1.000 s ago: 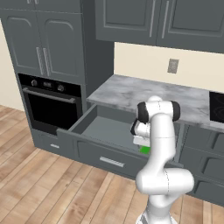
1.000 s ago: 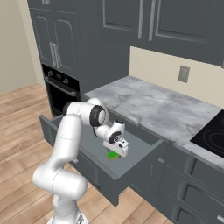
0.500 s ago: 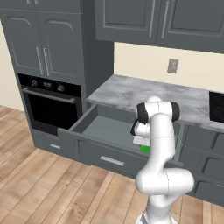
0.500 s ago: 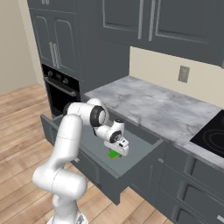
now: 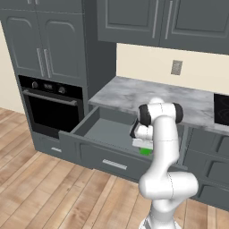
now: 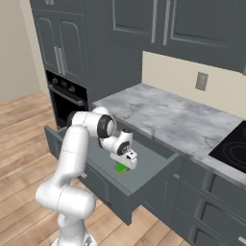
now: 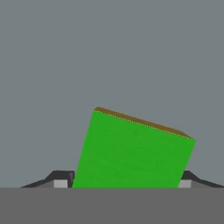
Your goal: Restock the sink supplies by placing the sponge and soap dispenser on the counter and next to the sink. Make sure the soap dispenser is upright.
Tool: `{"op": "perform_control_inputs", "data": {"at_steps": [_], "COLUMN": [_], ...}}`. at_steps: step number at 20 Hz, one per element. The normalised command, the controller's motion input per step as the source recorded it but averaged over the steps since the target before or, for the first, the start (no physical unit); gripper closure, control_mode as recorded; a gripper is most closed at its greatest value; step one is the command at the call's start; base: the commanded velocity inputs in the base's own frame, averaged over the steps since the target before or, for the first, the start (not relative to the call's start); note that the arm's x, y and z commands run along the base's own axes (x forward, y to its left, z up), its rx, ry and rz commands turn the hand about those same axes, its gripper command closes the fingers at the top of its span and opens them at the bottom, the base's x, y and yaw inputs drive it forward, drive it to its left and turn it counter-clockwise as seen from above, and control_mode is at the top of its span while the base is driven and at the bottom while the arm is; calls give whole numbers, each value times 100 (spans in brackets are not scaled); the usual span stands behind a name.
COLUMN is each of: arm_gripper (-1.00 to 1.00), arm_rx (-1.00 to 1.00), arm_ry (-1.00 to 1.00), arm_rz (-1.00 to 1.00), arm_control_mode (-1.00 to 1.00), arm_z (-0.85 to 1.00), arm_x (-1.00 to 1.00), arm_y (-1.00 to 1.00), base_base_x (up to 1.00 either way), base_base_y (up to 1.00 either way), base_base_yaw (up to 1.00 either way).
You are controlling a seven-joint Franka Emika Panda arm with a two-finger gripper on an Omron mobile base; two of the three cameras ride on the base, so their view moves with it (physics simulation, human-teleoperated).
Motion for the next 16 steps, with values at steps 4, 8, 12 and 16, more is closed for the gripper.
{"op": "perform_control_inputs", "data": {"at_steps": [4,8,12,16], "arm_gripper": [100,100,100,100], "arm_rx": [0,0,0,0], "arm_ry": [-1,-5,-6,-5], "arm_rz": [-4,-5,-7,-6], "arm_control_mode": [-100,-100,-100,-100], "arm_z": [63,98,100,91], "arm_x": [0,-1,-20,-41], "arm_y": [17,3,2,6], "base_base_x": [0,0,0,0], "base_base_y": [0,0,0,0], "base_base_yaw": [0,0,0,0]}}
